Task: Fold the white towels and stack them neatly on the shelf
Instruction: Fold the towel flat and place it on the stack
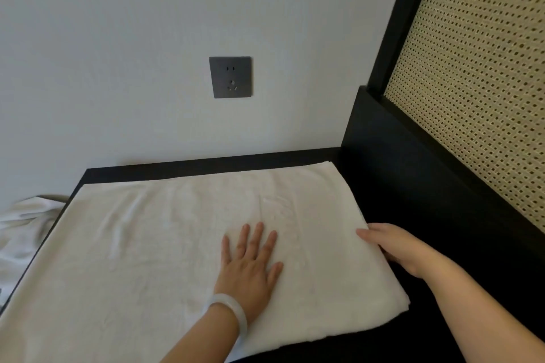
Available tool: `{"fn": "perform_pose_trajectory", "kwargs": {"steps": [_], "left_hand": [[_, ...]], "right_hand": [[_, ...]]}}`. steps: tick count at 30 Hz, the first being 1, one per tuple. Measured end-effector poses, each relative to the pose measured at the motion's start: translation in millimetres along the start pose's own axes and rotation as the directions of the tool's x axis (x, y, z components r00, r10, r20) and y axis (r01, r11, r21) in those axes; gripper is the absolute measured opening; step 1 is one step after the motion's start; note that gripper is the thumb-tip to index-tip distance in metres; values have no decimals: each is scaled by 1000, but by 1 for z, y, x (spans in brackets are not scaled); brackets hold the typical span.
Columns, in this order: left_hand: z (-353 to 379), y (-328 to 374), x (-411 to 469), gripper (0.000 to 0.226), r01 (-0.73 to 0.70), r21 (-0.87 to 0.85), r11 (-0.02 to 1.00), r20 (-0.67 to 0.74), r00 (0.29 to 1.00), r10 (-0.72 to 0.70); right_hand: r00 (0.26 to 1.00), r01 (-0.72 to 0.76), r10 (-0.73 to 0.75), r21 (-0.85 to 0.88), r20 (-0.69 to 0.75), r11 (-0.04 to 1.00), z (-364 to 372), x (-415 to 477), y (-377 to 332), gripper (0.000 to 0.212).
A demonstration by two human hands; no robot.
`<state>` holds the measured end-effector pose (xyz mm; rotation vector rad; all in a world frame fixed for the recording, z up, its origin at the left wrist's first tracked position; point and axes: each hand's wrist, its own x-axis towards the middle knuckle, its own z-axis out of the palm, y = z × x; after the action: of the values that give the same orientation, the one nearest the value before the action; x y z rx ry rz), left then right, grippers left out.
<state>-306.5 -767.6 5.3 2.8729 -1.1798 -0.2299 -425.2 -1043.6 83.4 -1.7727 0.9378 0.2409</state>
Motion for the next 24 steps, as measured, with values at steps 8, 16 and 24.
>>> {"fn": "perform_pose_trajectory", "kwargs": {"steps": [8,16,24], "left_hand": [[-17,-1,-3,73,-12,-218,976,-21,1000,7],[-67,-54,-36,31,57,-880,-471,246,904,-351],[-66,-88,-69,51,134,-673,-728,445,859,-254]], "right_hand": [[996,55,-39,-223,76,973,4,-14,-24,35],[942,302,-245,-267,228,915,60,-39,-131,42],[767,620,-369,-461,524,634,215,-66,-170,56]]}}
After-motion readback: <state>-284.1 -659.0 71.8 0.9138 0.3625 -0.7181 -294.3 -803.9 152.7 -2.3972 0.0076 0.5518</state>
